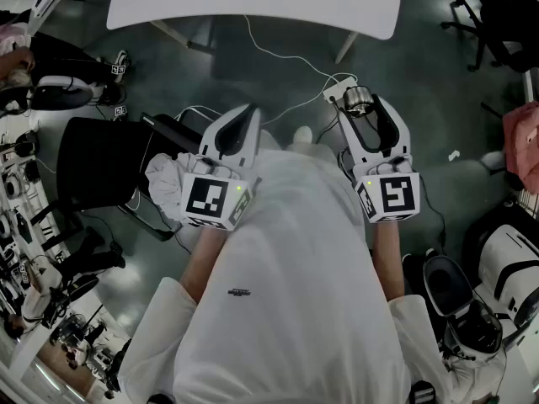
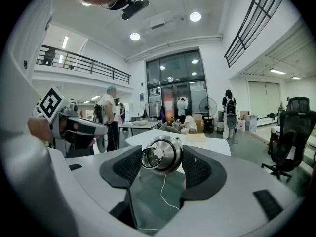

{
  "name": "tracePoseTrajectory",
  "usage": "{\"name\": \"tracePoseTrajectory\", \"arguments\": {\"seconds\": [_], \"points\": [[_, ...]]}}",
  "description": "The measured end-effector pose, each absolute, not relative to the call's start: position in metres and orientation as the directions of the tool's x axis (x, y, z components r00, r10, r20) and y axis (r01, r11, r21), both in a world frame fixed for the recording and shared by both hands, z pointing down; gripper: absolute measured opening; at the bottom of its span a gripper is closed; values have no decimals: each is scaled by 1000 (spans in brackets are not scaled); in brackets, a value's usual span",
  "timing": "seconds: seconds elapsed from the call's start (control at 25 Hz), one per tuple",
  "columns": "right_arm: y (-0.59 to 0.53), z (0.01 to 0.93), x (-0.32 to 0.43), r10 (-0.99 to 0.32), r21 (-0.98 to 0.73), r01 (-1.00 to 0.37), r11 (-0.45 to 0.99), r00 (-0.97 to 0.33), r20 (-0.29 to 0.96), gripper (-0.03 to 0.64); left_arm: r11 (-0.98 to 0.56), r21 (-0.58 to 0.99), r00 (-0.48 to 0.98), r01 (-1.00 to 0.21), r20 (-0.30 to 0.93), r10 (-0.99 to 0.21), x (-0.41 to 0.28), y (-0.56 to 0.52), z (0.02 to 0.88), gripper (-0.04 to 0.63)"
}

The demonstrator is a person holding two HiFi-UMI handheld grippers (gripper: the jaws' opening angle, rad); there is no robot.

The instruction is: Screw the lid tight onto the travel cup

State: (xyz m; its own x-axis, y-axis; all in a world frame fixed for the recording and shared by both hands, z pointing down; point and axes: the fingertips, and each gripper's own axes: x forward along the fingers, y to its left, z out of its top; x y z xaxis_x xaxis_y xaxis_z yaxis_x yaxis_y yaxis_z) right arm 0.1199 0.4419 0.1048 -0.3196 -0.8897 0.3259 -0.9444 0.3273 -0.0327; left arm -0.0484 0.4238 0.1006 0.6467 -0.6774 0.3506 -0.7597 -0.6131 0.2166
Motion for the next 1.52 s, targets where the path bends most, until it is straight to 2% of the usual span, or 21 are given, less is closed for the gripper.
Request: {"name": "tracePoseTrajectory", "arguments": {"seconds": [0.28,0.96,1.24,1.52], "points": [[449,104,129,-897,-95,-942,323,-337,287,250,-621,204,648,-757,354,-674,-37,432,101,3],[437,132,132,-898,-152,-946,285,-319,303,250,-632,183,646,-753,390,-657,-32,417,111,3],[371,133,107,-890,-130,-953,272,-301,341,250,-657,218,678,-722,417,-606,-48,346,129,3],[270,124,77,-889,-122,-954,274,-300,346,250,-670,233,701,-705,374,-608,-73,233,123,3]]}}
